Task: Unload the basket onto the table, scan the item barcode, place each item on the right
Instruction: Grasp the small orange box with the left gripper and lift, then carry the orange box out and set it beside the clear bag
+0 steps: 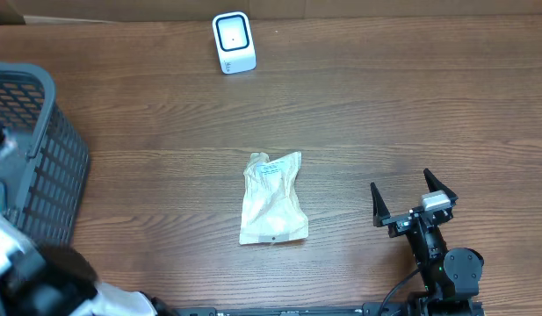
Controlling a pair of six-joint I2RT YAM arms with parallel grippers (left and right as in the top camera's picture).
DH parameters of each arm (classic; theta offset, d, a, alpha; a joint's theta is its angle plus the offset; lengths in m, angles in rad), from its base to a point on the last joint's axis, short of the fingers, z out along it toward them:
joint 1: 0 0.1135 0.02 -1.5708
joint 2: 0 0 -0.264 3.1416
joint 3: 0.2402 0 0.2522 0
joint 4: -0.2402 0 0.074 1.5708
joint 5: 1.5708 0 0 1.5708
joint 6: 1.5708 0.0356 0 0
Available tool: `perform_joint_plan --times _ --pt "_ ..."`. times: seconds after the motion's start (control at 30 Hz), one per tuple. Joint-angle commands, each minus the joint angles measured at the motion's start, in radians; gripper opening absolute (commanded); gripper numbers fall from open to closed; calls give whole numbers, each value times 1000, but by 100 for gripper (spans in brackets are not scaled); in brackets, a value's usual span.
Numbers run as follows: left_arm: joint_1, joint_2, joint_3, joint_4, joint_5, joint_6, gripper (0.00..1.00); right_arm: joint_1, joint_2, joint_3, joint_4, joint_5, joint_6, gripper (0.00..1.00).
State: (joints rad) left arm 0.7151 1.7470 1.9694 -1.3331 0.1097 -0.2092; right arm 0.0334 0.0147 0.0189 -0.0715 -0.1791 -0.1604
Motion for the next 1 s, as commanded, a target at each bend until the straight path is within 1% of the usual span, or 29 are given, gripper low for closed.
perform_joint_plan --times 0.0,0.1,0.13,0.17,0.33,0.43,0.57,0.73,0.87,0.97 --pt "-86 -188 32 3 68 -16 4 -1 -12 -11 3 1 6 100" --pt "-193 -281 31 -8 68 -16 4 -1 -12 -11 3 2 6 100" --pt "-252 -309 31 -19 66 -15 4 -1 -12 -11 3 2 6 100" --pt "-281 -318 31 -27 63 -15 5 -1 -12 -11 3 1 6 100" --pt "-530 -328 12 -96 20 -21 4 -1 -12 -11 3 2 6 100" --pt "-651 -320 -56 -98 10 -31 4 -1 -12 -11 3 1 6 100" --pt "-780 -309 -218 -63 10 -68 4 -1 -12 -11 3 1 6 100" --pt "-910 -307 -508 91 15 -144 4 -1 -12 -11 3 1 6 100" --pt "-1002 -307 -737 269 21 -213 4 -1 -12 -11 3 1 6 100" --pt "-1047 -306 -869 392 10 -252 4 -1 -12 -11 3 2 6 100"
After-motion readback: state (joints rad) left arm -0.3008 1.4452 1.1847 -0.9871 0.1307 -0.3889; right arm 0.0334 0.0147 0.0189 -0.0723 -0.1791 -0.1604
